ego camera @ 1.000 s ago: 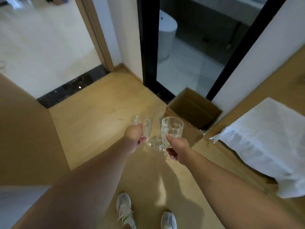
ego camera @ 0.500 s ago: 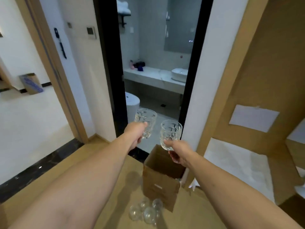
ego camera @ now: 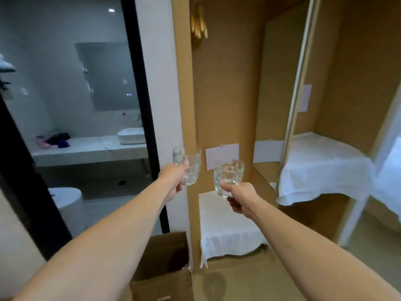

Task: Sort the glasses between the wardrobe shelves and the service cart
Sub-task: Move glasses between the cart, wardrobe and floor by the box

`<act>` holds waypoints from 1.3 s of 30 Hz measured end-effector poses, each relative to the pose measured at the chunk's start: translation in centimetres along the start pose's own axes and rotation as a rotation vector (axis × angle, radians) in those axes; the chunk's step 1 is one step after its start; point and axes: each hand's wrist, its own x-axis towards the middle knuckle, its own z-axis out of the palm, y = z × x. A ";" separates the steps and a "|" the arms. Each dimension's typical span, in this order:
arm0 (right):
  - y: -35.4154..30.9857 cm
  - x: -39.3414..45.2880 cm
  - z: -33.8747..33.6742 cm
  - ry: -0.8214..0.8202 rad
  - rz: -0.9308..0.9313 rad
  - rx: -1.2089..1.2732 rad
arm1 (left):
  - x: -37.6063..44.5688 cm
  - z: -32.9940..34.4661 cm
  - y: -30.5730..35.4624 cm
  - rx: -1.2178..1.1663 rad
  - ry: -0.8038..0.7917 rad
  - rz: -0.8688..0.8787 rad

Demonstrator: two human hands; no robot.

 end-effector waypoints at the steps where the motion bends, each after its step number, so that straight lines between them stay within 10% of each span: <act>1: -0.1 -0.2 -1.8 0.040 0.002 0.012 | -0.1 1.9 0.5 -0.002 -0.037 0.011; 26: -1.8 1.0 -52.5 0.748 0.078 0.137 | -9.2 57.8 8.0 0.011 -0.790 0.006; 39: -4.2 9.2 -65.1 1.073 0.105 0.256 | -5.1 78.8 10.7 0.076 -1.136 0.033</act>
